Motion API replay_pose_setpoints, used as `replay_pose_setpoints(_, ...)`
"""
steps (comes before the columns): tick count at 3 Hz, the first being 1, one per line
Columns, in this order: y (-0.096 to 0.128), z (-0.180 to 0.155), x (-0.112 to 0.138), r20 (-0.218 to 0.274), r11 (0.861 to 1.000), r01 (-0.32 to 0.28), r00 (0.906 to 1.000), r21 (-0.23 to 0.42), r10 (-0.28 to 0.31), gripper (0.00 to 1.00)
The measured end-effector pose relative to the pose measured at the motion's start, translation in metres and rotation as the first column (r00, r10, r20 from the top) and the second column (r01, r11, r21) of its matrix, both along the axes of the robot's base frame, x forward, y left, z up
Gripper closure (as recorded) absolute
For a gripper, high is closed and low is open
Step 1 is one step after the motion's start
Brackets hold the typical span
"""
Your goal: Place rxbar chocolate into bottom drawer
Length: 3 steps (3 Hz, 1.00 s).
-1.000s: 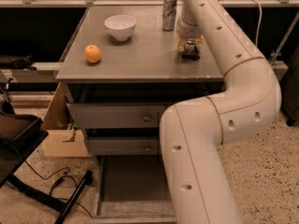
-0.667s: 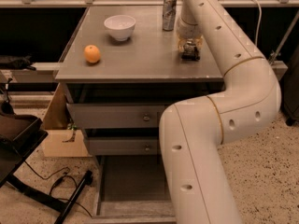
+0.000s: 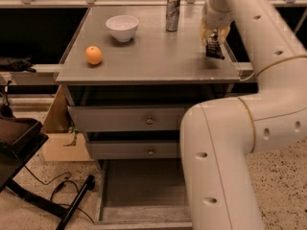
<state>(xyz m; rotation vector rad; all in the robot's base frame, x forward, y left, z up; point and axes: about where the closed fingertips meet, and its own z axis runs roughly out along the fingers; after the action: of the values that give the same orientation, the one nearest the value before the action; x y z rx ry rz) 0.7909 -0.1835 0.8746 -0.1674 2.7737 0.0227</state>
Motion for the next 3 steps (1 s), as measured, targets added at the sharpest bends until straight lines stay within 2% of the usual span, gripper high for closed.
replay_pose_setpoints(1, -0.043, 0.046, -0.038, 0.014, 1.0, -0.011, 0.9998, -0.015, 0.011, 1.0)
replay_pose_setpoints(2, -0.1, 0.098, -0.092, 0.052, 1.0, 0.003, 0.9987, 0.018, -0.004, 1.0)
replay_pose_setpoints(3, -0.096, 0.097, -0.073, 0.103, 1.0, 0.001, 0.9947, 0.022, -0.003, 1.0)
